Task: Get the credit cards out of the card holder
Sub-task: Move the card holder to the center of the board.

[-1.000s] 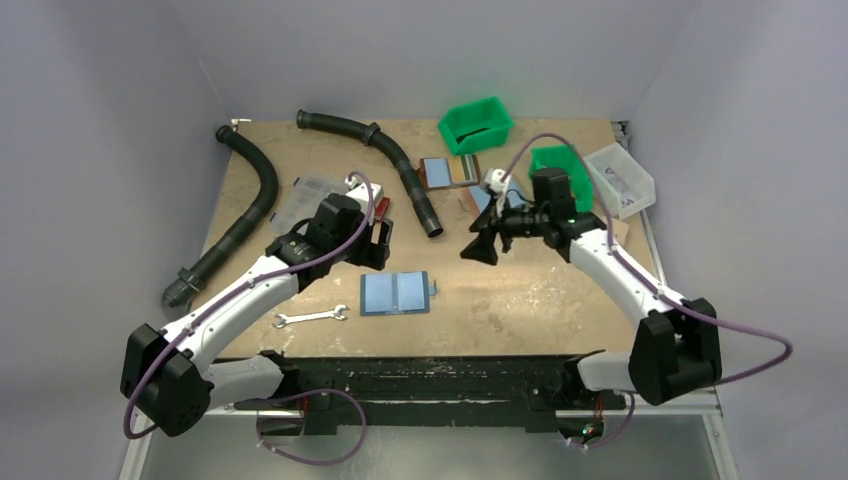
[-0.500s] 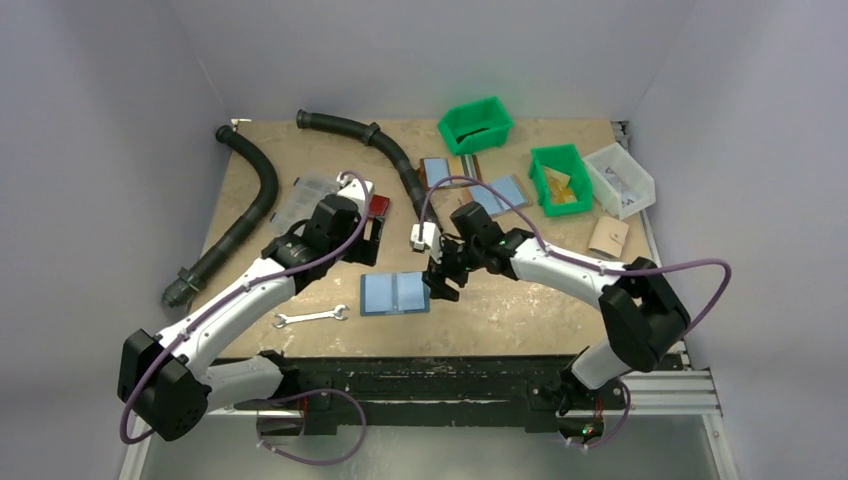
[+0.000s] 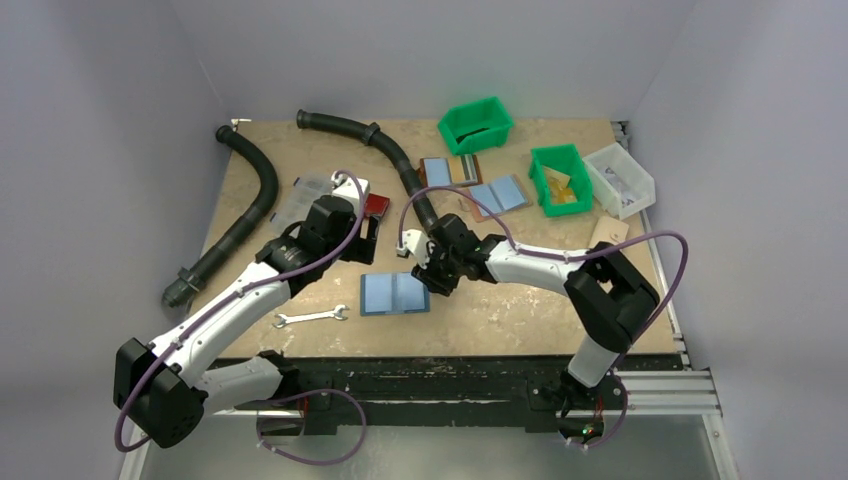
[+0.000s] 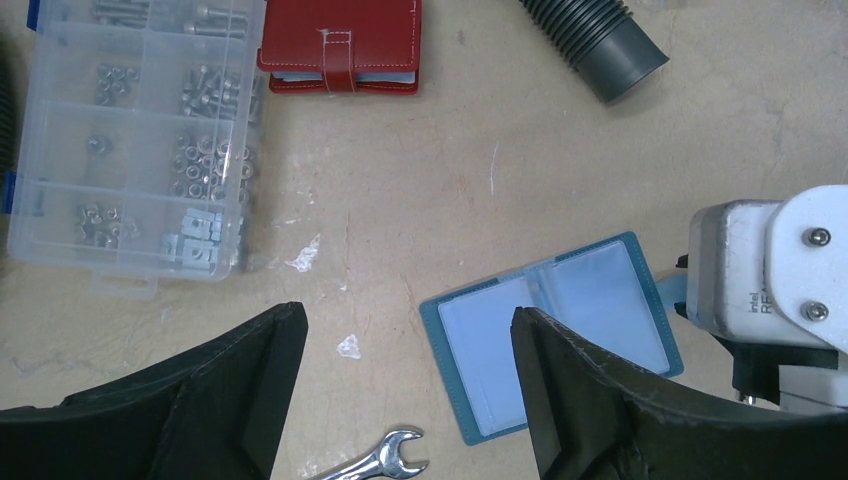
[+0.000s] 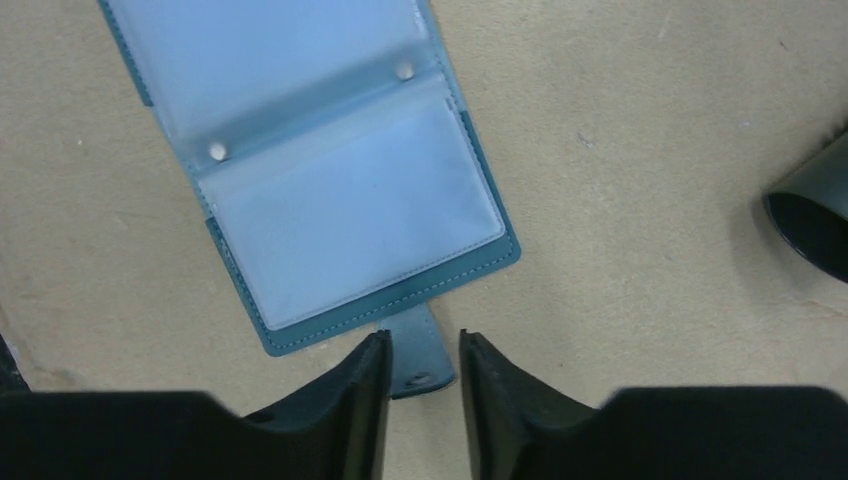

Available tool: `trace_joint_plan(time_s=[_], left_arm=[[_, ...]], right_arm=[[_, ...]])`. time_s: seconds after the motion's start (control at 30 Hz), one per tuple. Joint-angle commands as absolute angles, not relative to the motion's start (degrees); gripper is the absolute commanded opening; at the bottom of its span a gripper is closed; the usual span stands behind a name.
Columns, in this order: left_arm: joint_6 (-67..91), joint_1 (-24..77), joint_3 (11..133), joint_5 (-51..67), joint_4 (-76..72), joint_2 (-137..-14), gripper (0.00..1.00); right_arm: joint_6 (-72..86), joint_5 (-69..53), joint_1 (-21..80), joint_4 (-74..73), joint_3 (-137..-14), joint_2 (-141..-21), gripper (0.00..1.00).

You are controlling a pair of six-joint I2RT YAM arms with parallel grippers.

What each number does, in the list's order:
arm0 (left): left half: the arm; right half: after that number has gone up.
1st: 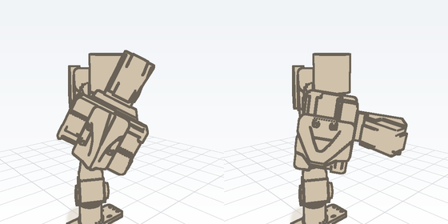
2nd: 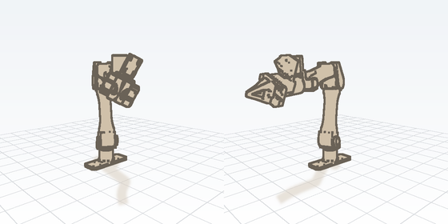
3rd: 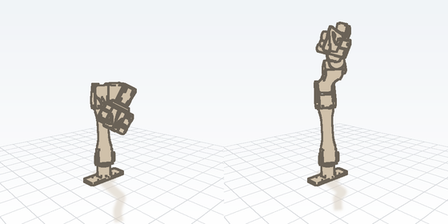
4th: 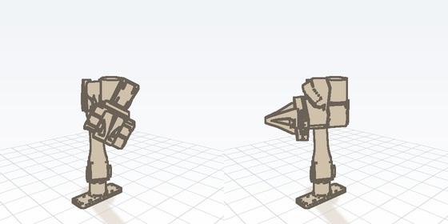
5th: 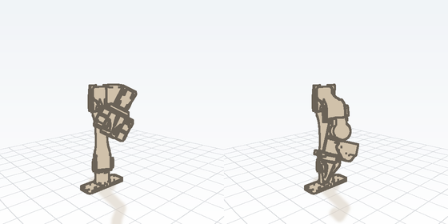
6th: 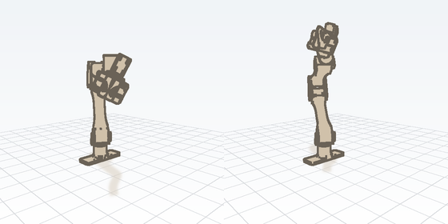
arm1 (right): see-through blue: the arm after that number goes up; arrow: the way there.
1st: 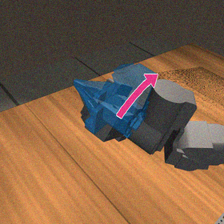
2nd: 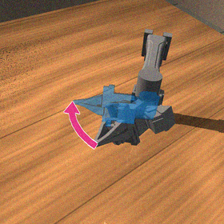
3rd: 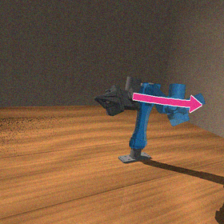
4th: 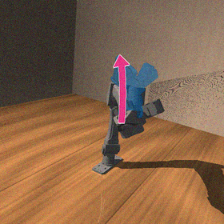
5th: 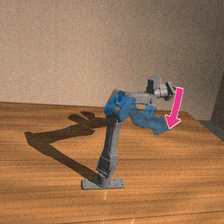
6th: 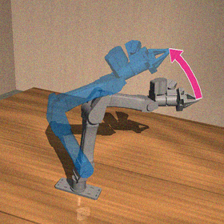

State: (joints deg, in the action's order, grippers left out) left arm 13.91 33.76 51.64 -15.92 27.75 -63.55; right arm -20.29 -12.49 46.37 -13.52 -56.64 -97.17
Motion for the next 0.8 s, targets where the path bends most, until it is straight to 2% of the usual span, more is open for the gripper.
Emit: trace_joint_plan(time_s=[0.0,0.13,0.33,0.57,0.77], left_arm=[[13.4,33.4,52.2,-16.6,26.7,-62.2,0.80],[13.4,33.4,52.2,-16.6,26.7,-62.0,0.80],[13.4,33.3,52.3,-16.8,26.7,-61.6,0.80],[13.5,33.4,52.3,-16.6,26.7,-61.5,0.80],[13.5,33.4,52.3,-16.6,26.7,-61.3,0.80]], right_arm=[[-18.4,-8.9,46.4,-11.3,-59.4,-96.1,0.30],[-18.4,-5.6,46.3,-11.5,-59.4,-96.2,0.12],[-19.1,-1.4,43.8,-11.3,-59.5,-95.1,0.03],[-18.4,-0.7,36.4,-11.3,-59.6,-94.1,0.05],[-18.4,0.5,31.1,-11.3,-59.5,-92.7,0.17]])
